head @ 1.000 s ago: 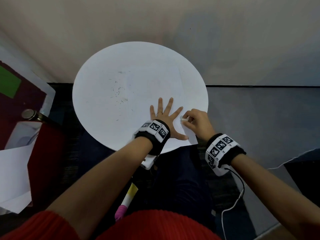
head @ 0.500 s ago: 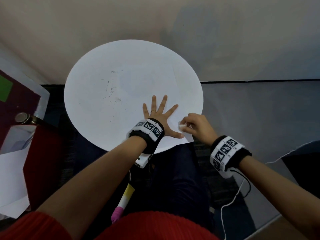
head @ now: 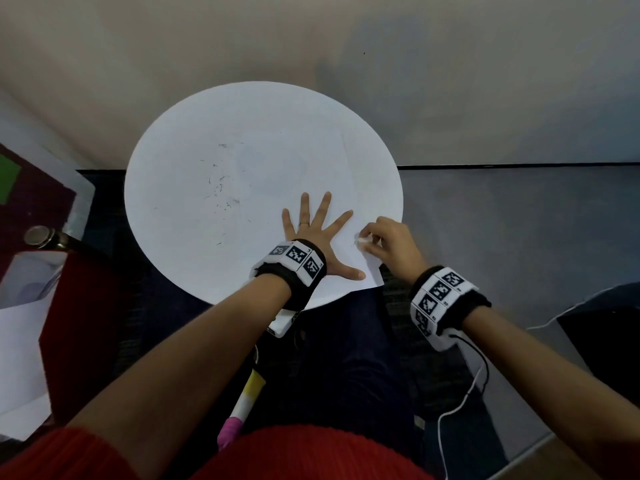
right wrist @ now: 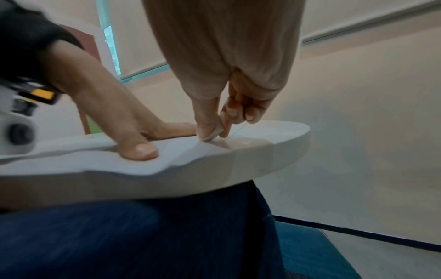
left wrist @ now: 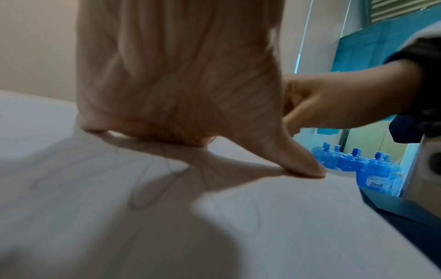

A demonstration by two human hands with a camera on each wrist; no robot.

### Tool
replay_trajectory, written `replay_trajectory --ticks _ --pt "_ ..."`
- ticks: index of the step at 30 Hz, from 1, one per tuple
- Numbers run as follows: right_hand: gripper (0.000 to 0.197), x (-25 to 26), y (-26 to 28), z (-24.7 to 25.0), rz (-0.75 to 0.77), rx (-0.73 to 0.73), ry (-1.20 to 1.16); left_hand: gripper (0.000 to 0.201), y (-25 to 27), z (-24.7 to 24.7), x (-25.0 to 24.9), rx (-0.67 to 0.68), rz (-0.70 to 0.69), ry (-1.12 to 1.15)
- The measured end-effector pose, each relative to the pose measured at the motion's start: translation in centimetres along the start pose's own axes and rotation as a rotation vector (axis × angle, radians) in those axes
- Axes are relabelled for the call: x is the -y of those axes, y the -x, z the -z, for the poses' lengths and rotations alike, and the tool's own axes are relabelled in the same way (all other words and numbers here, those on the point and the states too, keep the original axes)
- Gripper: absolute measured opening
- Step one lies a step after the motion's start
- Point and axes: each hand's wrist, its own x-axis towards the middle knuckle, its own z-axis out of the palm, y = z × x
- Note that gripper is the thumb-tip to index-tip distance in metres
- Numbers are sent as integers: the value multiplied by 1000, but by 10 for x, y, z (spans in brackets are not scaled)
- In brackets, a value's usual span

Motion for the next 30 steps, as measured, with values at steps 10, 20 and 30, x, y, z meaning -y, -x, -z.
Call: replay_trajectory --ticks 10,20,30 --pt "5 3 -1 -2 -10 26 -38 125 1 0 0 -6 0 -1" --pt "2 -5 -1 2 -16 -8 -13 126 2 1 1 -5 0 2" --pt "3 8 -14 -11 6 22 -39 126 2 0 1 -15 5 0"
